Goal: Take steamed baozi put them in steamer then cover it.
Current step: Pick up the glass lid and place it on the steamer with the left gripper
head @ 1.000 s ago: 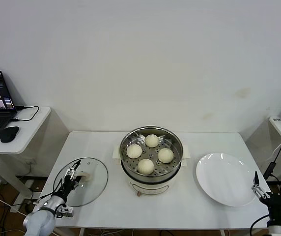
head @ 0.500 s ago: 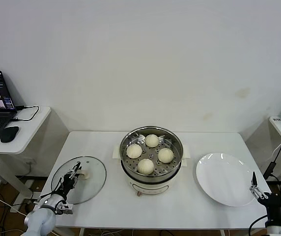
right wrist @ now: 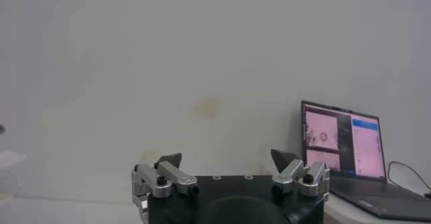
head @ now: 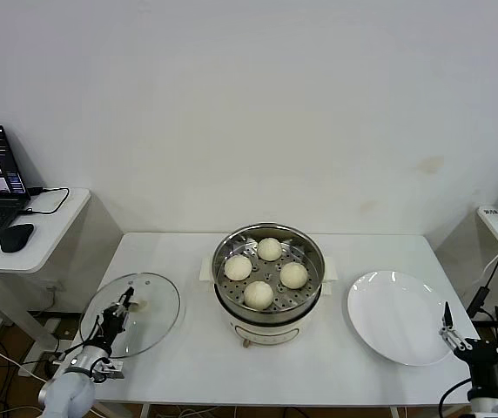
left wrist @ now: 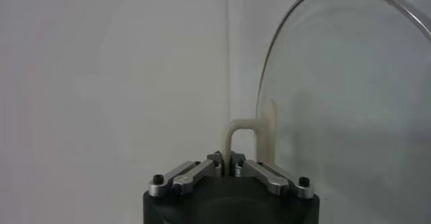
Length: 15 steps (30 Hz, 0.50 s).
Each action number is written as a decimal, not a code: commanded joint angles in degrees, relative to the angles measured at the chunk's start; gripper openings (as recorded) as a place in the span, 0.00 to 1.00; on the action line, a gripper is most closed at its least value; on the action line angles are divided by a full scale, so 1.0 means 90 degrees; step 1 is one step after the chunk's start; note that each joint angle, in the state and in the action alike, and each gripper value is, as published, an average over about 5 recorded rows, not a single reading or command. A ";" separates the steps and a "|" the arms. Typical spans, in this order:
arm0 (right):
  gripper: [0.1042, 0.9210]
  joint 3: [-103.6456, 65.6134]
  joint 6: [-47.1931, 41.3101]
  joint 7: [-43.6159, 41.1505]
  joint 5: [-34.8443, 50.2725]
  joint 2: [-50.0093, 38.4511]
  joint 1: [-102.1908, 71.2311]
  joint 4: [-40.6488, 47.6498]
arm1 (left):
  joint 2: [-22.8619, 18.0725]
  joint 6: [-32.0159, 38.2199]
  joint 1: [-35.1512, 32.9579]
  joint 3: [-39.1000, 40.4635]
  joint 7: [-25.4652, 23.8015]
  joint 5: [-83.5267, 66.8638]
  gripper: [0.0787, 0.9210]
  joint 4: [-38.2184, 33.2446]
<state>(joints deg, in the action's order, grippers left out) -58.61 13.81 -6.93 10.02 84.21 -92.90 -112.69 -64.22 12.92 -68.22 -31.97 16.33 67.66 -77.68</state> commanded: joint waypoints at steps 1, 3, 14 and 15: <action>0.88 0.0085 0.0005 -0.0007 -0.0026 -0.0009 0.0002 -0.0027 | 0.0394 -0.1261 -0.0606 -0.0228 -0.0293 -0.1020 0.07 -0.2168; 0.88 0.0117 0.0011 -0.0009 -0.0035 -0.0013 -0.0002 -0.0043 | 0.0562 -0.1562 -0.0695 -0.0246 -0.0643 -0.1388 0.07 -0.2725; 0.88 0.0569 0.0329 0.0071 -0.0597 0.0096 -0.0133 0.0095 | 0.1509 -0.3674 0.0073 0.1520 -0.1513 -0.2575 0.07 -0.4225; 0.88 0.0615 0.0356 0.0095 -0.0657 0.0137 -0.0128 0.0124 | 0.1530 -0.3811 0.0280 0.1816 -0.1537 -0.2564 0.07 -0.4212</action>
<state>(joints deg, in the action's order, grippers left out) -55.91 15.38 -6.55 7.84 84.70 -93.68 -112.31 -56.59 -4.35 -71.66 -29.90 8.40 53.56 -102.24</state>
